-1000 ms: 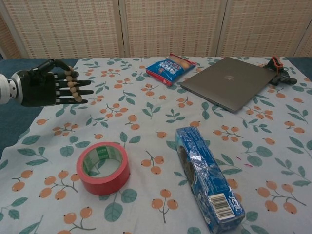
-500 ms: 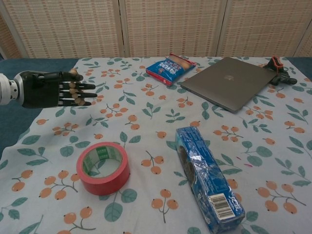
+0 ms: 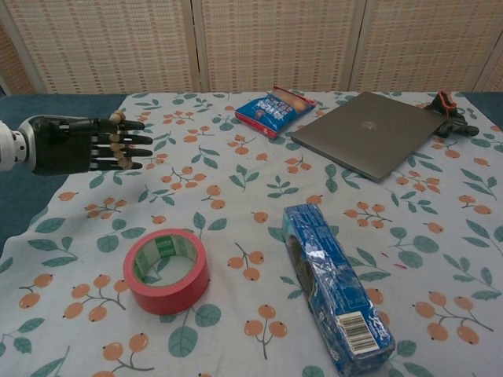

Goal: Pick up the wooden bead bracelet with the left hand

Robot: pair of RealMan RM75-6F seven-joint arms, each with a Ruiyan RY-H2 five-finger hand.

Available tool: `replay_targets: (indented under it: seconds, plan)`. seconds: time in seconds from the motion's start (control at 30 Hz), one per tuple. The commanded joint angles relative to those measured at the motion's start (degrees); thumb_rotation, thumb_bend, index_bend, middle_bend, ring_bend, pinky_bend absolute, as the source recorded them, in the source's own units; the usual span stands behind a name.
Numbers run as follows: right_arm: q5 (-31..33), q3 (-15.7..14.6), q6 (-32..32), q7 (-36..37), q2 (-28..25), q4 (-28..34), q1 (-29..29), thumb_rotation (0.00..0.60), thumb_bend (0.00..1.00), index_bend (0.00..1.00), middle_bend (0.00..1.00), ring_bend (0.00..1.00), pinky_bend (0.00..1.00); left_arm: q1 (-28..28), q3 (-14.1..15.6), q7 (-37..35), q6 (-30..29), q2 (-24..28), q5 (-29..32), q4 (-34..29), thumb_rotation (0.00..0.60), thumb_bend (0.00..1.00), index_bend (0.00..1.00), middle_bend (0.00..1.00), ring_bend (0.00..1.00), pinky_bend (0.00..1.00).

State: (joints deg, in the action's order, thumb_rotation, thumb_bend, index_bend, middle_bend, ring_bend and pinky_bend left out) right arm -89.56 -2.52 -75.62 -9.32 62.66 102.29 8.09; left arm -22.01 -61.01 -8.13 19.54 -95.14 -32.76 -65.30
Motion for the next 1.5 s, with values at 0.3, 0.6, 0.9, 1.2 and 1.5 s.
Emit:
replay_targets:
  seconds: [0.3, 0.6, 0.9, 1.2, 1.5]
  plan:
    - [0.0, 0.0, 0.0, 0.1, -0.1, 0.1, 0.0, 0.6, 0.27, 0.0, 0.0, 0.0, 0.0, 0.1, 0.1, -2.3, -0.8, -0.2, 1.6, 0.1, 0.6, 0.4, 0.51, 0.37, 0.04, 0.0]
    - [-0.1, 0.0, 0.0, 0.2, -0.3, 0.2, 0.0, 0.6, 0.27, 0.0, 0.0, 0.0, 0.0, -0.4, 1.7, -6.0, -3.1, 0.6, 2.1, -0.5, 0.517, 0.46, 0.69, 0.43, 0.06, 0.0]
    - [0.0, -0.1, 0.0, 0.1, -0.3, 0.2, 0.0, 0.6, 0.27, 0.0, 0.0, 0.0, 0.0, -0.2, 1.4, -6.9, -3.0, 0.3, 2.1, -0.8, 0.454, 0.59, 0.72, 0.44, 0.06, 0.0]
    - [0.0, -0.1, 0.0, 0.1, -0.4, 0.3, -0.1, 0.6, 0.27, 0.0, 0.0, 0.0, 0.0, 0.1, 0.7, -7.0, -2.3, -0.1, 2.0, -0.8, 0.435, 0.82, 0.71, 0.44, 0.06, 0.0]
    - [-0.1, -0.1, 0.0, 0.2, -0.4, 0.4, -0.1, 0.6, 0.27, 0.0, 0.0, 0.0, 0.0, -1.1, 2.0, -5.5, 4.6, 1.3, 1.1, 1.1, 0.558, 1.0, 0.56, 0.38, 0.04, 0.0]
